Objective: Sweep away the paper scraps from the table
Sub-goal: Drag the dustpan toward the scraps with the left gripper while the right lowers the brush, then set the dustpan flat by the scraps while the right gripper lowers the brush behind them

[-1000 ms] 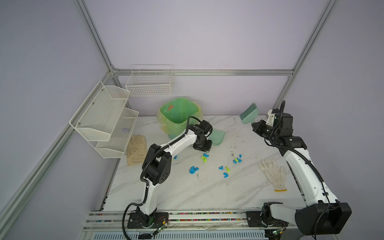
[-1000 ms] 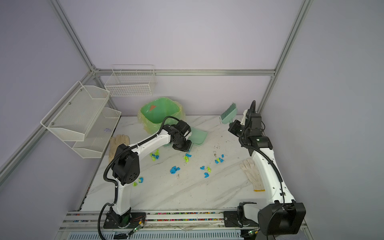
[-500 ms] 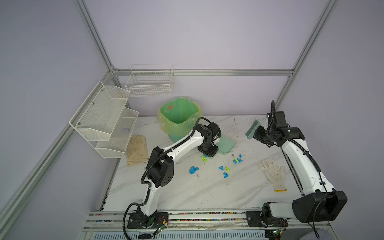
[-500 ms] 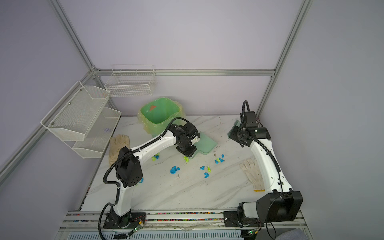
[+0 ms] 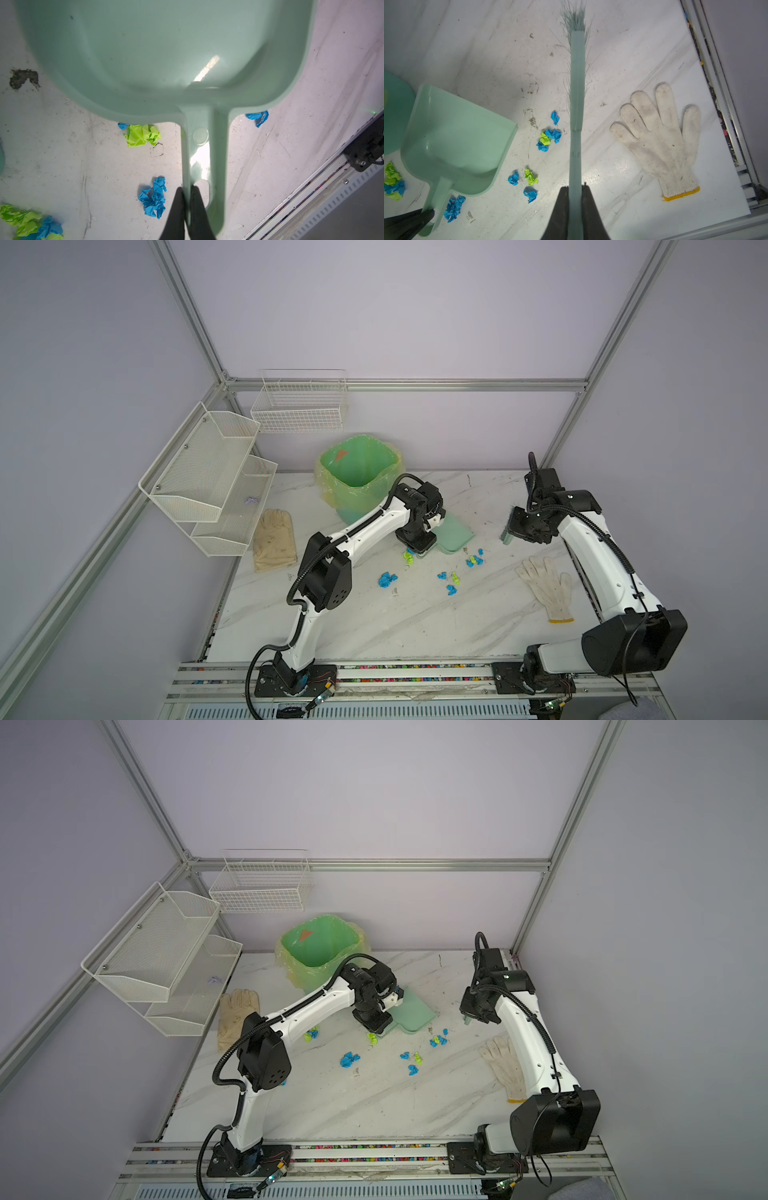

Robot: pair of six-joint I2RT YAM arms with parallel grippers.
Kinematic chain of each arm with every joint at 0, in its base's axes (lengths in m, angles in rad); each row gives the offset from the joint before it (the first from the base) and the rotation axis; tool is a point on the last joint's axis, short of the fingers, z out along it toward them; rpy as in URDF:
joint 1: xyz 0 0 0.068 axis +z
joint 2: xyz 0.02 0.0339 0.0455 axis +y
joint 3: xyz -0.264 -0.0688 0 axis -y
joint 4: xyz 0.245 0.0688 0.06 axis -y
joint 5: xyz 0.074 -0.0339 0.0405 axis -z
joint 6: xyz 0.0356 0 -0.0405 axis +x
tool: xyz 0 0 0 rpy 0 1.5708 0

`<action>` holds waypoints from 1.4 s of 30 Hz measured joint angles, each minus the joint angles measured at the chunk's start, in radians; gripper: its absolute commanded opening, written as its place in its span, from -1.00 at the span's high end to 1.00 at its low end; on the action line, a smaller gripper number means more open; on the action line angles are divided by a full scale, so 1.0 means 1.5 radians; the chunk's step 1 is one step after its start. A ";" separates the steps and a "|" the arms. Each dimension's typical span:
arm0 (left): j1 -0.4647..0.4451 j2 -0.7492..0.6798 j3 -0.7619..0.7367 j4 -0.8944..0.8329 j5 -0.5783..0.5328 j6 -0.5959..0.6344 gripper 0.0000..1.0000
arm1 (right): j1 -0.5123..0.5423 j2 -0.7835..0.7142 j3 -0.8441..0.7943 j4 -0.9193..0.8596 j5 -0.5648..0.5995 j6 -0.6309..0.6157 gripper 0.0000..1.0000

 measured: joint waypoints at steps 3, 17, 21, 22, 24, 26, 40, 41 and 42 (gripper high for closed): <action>0.000 0.001 0.003 -0.006 0.004 0.031 1.00 | 0.002 0.007 0.000 -0.017 0.011 -0.011 1.00; 0.000 0.080 0.028 -0.049 -0.019 0.102 1.00 | 0.014 0.017 -0.062 -0.026 -0.013 -0.024 1.00; 0.000 0.081 0.034 -0.058 -0.023 0.104 1.00 | 0.015 0.013 -0.064 -0.025 -0.017 -0.026 1.00; 0.000 0.081 0.036 -0.059 -0.024 0.104 1.00 | 0.016 0.011 -0.065 -0.025 -0.018 -0.026 1.00; -0.001 0.081 0.039 -0.061 -0.028 0.104 1.00 | 0.020 0.011 -0.069 -0.024 -0.020 -0.026 1.00; -0.002 0.081 0.041 -0.064 -0.030 0.103 1.00 | 0.027 0.011 -0.073 -0.023 -0.021 -0.026 1.00; -0.012 0.080 0.040 -0.076 -0.021 0.103 1.00 | 0.103 0.007 -0.100 -0.006 -0.034 -0.013 1.00; -0.012 0.078 0.038 -0.076 -0.021 0.103 1.00 | 0.105 0.007 -0.100 -0.005 -0.034 -0.012 1.00; -0.012 0.076 0.035 -0.075 -0.021 0.103 1.00 | 0.106 0.007 -0.100 -0.005 -0.034 -0.011 1.00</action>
